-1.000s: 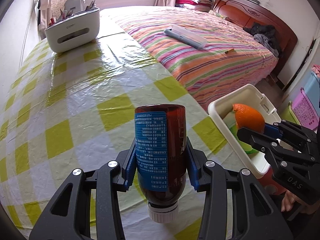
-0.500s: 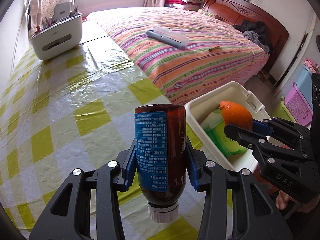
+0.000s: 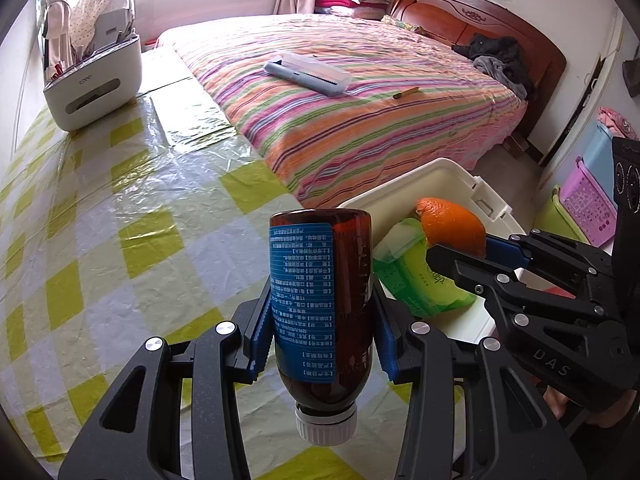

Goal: Collect trash
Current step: 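Carry the brown bottle with the left tool while the right tool carries the orange peel to the bin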

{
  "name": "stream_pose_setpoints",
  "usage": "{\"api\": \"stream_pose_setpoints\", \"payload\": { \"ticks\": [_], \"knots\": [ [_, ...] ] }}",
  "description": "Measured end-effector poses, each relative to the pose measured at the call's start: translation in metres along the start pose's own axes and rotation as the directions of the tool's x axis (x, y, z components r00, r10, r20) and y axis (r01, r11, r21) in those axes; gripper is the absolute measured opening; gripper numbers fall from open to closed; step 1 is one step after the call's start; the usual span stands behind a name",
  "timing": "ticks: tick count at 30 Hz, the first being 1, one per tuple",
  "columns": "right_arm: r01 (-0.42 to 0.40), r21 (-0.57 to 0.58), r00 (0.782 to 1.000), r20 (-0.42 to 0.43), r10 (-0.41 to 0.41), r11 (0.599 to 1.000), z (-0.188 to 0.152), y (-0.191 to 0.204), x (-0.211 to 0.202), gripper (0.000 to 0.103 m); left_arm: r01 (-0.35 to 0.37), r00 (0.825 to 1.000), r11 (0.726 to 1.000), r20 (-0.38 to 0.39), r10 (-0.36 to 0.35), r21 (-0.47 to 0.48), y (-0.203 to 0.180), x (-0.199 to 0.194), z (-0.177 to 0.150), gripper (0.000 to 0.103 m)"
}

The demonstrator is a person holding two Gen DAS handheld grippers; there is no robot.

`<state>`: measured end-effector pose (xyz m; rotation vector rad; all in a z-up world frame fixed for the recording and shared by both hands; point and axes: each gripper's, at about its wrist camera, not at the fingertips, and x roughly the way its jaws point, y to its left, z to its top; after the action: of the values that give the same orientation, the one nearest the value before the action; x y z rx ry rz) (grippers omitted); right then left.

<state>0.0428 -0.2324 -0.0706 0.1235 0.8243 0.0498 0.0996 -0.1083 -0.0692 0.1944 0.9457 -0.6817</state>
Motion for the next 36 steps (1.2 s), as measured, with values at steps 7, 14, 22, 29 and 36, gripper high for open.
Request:
{"api": "stream_pose_setpoints", "payload": {
  "ticks": [7,14,22,29,36],
  "knots": [
    [0.008,0.01,1.0,0.002,-0.008,1.0,-0.001,-0.008,-0.002,0.023,0.015,1.0,1.0,-0.004,-0.015,0.007,-0.01,0.003,0.002,0.042],
    [0.017,0.021,1.0,0.002,-0.017,1.0,-0.003,-0.017,-0.004,0.023,0.019,1.0,1.0,-0.004,-0.019,0.015,-0.017,0.005,0.002,0.042],
    [0.026,0.035,1.0,0.007,-0.026,0.999,-0.004,-0.026,-0.008,0.023,0.027,1.0,0.999,-0.004,-0.027,0.032,-0.027,0.009,0.005,0.042],
    [0.042,0.056,0.999,0.005,-0.042,0.998,-0.005,-0.035,-0.01,0.023,0.041,0.999,0.998,-0.001,-0.041,0.038,-0.035,0.012,0.007,0.042],
    [0.064,0.078,0.998,-0.001,-0.064,0.995,-0.007,-0.048,-0.012,0.023,0.058,0.998,0.998,-0.008,-0.058,0.03,-0.042,0.021,0.011,0.042]
  ]
}}
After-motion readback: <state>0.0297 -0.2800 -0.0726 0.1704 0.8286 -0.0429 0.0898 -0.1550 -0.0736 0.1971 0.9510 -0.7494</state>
